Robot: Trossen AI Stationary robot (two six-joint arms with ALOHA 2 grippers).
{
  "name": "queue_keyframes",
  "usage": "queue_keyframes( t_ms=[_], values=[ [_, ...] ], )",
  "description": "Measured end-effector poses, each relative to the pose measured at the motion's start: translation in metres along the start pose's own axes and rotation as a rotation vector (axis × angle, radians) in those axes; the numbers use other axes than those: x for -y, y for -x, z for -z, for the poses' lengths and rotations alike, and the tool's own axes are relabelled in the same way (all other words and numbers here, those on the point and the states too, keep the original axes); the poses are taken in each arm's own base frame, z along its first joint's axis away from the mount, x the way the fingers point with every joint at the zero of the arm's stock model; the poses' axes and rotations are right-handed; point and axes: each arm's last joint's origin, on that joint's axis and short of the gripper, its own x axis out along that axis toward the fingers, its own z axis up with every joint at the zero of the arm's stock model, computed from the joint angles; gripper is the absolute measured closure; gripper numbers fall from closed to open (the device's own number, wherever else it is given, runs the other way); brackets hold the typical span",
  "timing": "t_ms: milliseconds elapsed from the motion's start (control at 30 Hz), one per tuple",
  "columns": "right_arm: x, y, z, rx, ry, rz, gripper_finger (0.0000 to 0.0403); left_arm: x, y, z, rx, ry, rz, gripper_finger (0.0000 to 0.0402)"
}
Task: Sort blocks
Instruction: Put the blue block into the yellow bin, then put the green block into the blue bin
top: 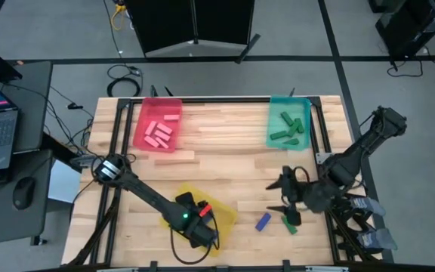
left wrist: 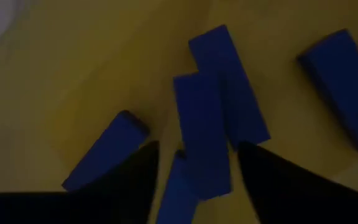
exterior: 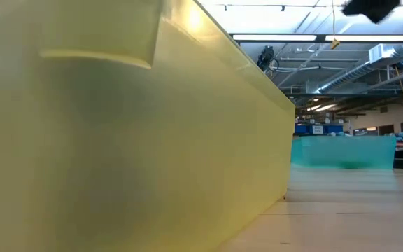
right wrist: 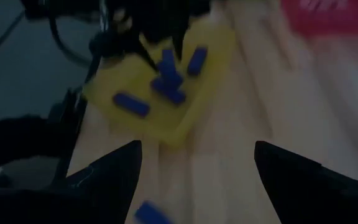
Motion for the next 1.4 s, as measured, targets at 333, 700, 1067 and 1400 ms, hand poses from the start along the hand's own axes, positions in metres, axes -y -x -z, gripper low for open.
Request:
queue_keyframes(
  t_ms=[333, 700, 1067, 1400],
  values=[
    [-0.024, 0.0, 0.045, -0.267, -0.239, 0.029, 0.008, 0.02, 0.063, -0.045, 0.359, 0.073, 0.164, 0.0061],
    [-0.053, -0.017, 0.114, -0.579, -0.463, 0.274, 0.0108, 0.019, 0.075, -0.093, 0.653, 0.095, 0.275, 0.0087],
    [-0.067, -0.035, 0.138, -0.612, -0.5, 0.397, 0.0119, 0.019, 0.032, -0.121, 0.651, 0.145, 0.308, 0.0089],
    [-0.073, -0.058, 0.154, -0.643, -0.477, 0.493, 0.0122, 0.02, 0.026, -0.135, 0.733, 0.152, 0.354, 0.0089]
  ],
)
